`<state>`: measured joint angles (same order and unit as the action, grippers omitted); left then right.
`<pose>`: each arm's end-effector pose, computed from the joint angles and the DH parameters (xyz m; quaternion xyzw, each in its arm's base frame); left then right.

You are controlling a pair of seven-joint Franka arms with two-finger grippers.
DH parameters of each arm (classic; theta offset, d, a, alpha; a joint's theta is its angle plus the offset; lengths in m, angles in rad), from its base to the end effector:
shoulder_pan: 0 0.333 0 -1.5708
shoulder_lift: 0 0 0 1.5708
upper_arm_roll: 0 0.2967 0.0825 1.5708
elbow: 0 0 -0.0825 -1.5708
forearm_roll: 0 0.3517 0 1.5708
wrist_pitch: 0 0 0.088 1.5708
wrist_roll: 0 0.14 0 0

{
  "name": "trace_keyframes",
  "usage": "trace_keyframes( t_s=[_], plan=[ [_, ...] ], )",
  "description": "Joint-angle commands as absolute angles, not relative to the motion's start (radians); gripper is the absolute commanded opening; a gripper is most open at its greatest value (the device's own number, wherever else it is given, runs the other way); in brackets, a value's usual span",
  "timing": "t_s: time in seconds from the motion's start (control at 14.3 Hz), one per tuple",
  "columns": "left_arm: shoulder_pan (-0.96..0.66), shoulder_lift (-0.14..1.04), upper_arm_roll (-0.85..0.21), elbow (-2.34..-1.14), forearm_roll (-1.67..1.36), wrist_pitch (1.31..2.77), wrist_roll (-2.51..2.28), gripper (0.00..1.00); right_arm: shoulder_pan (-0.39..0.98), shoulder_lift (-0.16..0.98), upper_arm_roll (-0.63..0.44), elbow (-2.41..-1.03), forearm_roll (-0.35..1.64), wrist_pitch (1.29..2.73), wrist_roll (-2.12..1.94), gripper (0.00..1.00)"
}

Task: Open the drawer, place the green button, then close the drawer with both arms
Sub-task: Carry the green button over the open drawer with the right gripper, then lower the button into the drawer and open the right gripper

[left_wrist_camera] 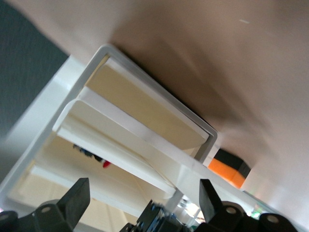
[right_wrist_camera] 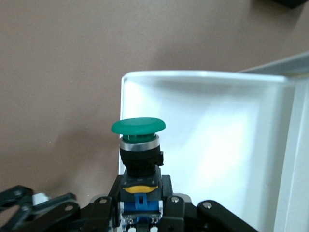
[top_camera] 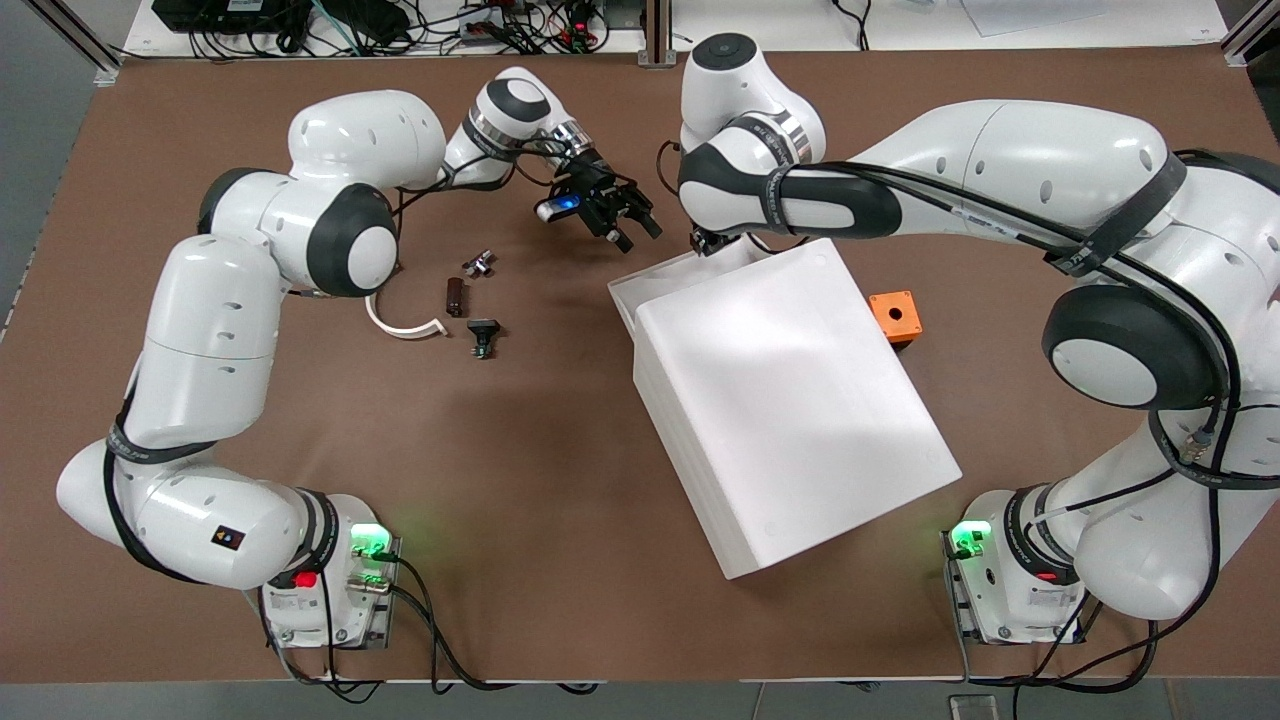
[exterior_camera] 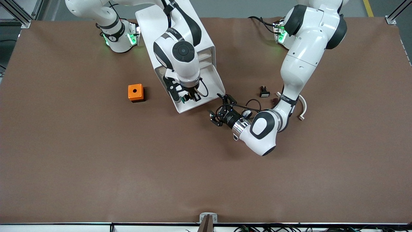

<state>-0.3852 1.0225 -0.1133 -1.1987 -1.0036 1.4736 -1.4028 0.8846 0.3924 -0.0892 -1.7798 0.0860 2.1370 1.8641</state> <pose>0.5150 -0.4008 0.1766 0.6509 0.4679 -0.5962 0.0433 0.4201 0.4417 0.3025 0.8497 -0.5267 -0.0222 0.0116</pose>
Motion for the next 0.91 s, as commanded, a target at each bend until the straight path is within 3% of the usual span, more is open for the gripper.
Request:
trace_keyframes(
  t_s=[0.0,0.28,0.77,0.84],
  plan=[
    [-0.396,0.983,-0.104,-1.172,-0.909,1.508,-1.246,0.99,0.936,0.405,-0.101,-1.805,0.089,2.213,1.956,0.00],
    [-0.405,0.914,-0.103,-1.173,-0.747,1.649,-1.016,0.99,0.992,0.462,-0.100,-1.795,0.089,2.273,2.008,0.00],
    [-0.425,0.859,-0.107,-1.177,-0.514,1.919,-0.980,0.99,1.051,0.466,-0.098,-1.789,0.129,2.270,2.029,0.00],
    [-0.426,0.858,-0.109,-1.177,-0.497,1.945,-0.982,0.99,1.051,0.468,-0.098,-1.787,0.135,2.267,2.031,0.06]
  ],
)
